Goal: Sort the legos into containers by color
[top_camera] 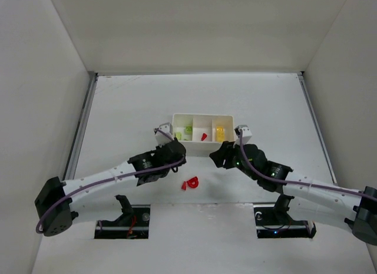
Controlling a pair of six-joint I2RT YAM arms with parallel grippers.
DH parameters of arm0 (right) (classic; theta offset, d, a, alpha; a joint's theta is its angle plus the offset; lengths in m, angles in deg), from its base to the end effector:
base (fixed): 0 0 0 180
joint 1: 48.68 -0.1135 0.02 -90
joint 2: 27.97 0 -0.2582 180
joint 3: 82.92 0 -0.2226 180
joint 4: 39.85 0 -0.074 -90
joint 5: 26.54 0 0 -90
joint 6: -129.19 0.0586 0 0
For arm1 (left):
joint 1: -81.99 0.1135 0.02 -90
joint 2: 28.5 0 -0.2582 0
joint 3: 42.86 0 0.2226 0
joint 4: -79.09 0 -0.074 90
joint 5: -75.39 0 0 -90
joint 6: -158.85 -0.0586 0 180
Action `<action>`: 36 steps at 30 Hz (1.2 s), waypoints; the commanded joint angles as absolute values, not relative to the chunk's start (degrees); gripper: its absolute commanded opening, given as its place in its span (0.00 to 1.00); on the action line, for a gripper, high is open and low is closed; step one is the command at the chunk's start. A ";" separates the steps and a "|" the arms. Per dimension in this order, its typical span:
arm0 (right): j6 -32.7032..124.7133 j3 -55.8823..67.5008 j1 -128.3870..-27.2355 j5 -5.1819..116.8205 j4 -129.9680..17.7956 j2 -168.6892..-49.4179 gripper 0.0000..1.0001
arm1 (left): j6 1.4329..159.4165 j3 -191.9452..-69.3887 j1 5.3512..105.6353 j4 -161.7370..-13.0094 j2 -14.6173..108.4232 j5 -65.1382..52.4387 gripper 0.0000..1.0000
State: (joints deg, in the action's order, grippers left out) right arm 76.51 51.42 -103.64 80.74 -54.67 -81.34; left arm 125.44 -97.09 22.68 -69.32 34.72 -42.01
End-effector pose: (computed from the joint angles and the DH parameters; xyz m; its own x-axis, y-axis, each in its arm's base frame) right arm 0.1329 0.1591 0.2410 -0.5534 0.2191 -0.8036 -0.3631 0.8048 0.4695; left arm 0.1351 -0.1748 0.2272 -0.6712 -0.3211 -0.6681 0.0450 0.8820 -0.4692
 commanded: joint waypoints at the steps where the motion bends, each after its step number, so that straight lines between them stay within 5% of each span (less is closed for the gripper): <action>1: 76.54 52.70 -102.87 80.16 -54.35 -79.83 0.55 | 126.87 -103.75 23.85 -63.47 32.32 -50.30 0.19; 11: 77.33 54.64 -102.16 79.63 -56.19 -77.81 0.55 | 109.03 -119.47 32.99 -80.25 50.31 -42.84 0.19; 23: 78.21 54.02 -108.75 80.33 -58.74 -79.82 0.57 | 103.83 -132.24 33.87 -81.93 68.79 -38.17 0.28; 29: 80.41 53.32 -112.53 80.60 -56.20 -85.09 0.58 | 103.92 -130.23 33.78 -83.77 65.03 -38.34 0.41; 36: 81.72 48.75 -116.66 81.13 -51.72 -97.74 0.60 | 105.75 -118.37 35.98 -84.66 48.87 -38.08 0.43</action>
State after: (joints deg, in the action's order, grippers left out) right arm 80.29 52.65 -115.32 80.17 -56.84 -94.17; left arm 105.01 -122.20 34.99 -82.90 56.73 -37.48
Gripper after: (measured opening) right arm 0.600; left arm 0.425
